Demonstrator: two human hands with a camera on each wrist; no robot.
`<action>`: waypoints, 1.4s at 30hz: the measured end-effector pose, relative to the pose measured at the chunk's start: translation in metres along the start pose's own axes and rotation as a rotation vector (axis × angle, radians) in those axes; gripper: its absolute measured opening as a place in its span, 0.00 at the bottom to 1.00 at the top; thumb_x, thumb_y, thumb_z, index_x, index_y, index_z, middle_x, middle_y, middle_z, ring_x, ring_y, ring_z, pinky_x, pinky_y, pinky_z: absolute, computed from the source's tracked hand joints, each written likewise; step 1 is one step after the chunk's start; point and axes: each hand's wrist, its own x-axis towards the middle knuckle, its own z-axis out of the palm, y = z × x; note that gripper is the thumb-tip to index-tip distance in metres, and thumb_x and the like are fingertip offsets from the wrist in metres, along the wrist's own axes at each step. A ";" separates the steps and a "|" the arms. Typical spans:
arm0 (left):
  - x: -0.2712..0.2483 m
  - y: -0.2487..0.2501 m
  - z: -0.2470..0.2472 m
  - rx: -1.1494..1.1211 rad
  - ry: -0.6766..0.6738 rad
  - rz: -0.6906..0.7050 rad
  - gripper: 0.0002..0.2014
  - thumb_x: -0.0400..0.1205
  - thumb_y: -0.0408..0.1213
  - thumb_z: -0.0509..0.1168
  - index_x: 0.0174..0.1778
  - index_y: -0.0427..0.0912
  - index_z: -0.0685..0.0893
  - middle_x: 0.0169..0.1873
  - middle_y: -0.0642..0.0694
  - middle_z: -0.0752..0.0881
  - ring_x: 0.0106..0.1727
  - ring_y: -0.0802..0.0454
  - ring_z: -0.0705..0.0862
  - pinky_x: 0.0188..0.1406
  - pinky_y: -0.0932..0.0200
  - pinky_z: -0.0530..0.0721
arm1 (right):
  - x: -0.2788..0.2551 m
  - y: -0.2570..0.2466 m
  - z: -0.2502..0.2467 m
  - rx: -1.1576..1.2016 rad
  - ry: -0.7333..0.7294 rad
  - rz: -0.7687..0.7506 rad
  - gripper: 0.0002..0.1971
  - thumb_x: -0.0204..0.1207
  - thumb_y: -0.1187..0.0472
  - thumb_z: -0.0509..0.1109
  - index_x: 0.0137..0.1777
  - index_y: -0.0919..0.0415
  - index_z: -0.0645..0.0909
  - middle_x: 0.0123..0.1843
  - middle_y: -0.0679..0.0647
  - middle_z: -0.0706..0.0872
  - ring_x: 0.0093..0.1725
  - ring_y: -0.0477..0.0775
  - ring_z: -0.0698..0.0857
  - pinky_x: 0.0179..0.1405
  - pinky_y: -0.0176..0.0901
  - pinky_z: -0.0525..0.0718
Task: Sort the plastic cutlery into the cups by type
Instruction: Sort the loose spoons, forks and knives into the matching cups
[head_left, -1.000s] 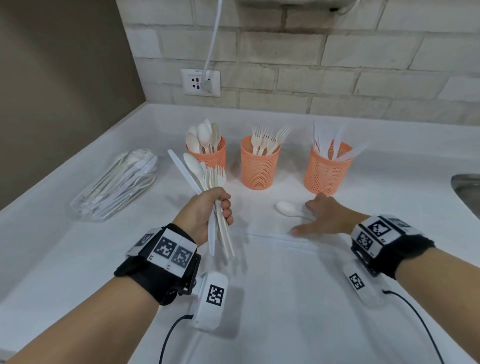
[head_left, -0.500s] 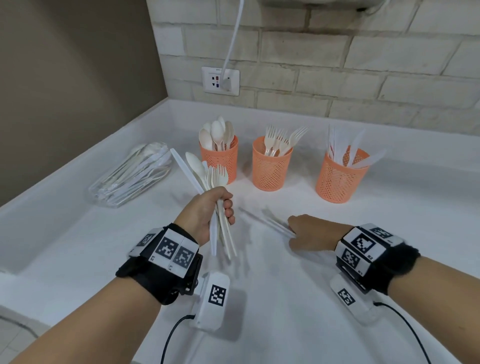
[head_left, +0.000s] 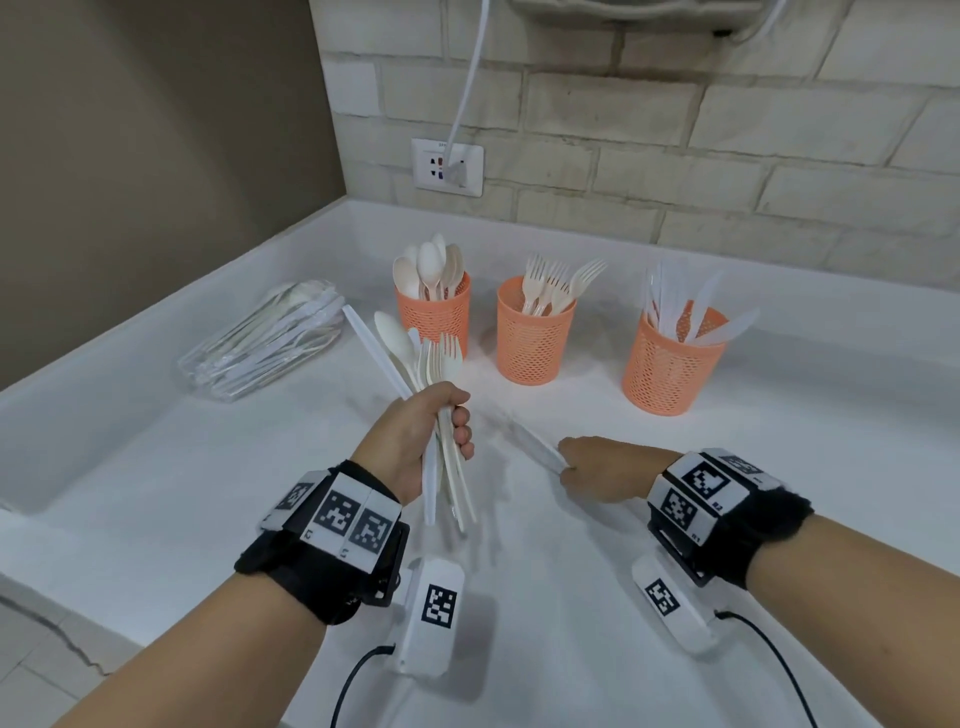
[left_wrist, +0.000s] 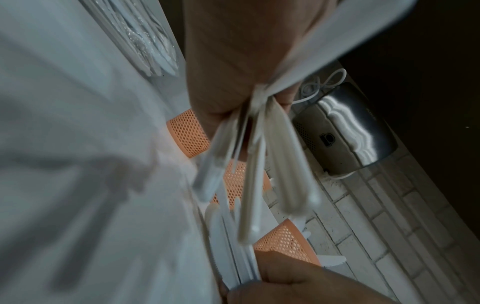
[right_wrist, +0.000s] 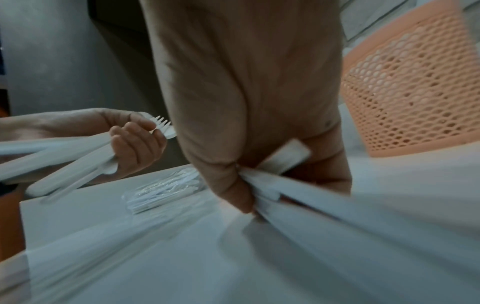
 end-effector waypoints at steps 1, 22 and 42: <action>-0.001 0.000 0.000 0.007 0.001 0.015 0.09 0.79 0.29 0.60 0.33 0.41 0.72 0.18 0.48 0.72 0.16 0.54 0.70 0.19 0.63 0.75 | 0.000 0.001 -0.002 0.074 -0.006 -0.020 0.10 0.83 0.64 0.52 0.39 0.60 0.65 0.38 0.53 0.72 0.37 0.52 0.72 0.39 0.41 0.71; 0.012 0.052 -0.058 0.061 -0.071 0.253 0.13 0.74 0.37 0.70 0.22 0.42 0.82 0.13 0.51 0.74 0.19 0.56 0.72 0.23 0.65 0.75 | 0.026 -0.120 -0.034 1.248 -0.188 -0.604 0.17 0.81 0.48 0.57 0.43 0.62 0.75 0.18 0.45 0.67 0.14 0.39 0.63 0.12 0.30 0.62; 0.038 0.046 -0.015 0.018 -0.031 0.230 0.05 0.77 0.33 0.69 0.39 0.35 0.84 0.15 0.49 0.74 0.20 0.54 0.73 0.22 0.64 0.78 | 0.010 -0.050 -0.077 0.822 0.844 -0.425 0.14 0.85 0.50 0.52 0.55 0.62 0.69 0.30 0.47 0.68 0.27 0.46 0.68 0.24 0.38 0.68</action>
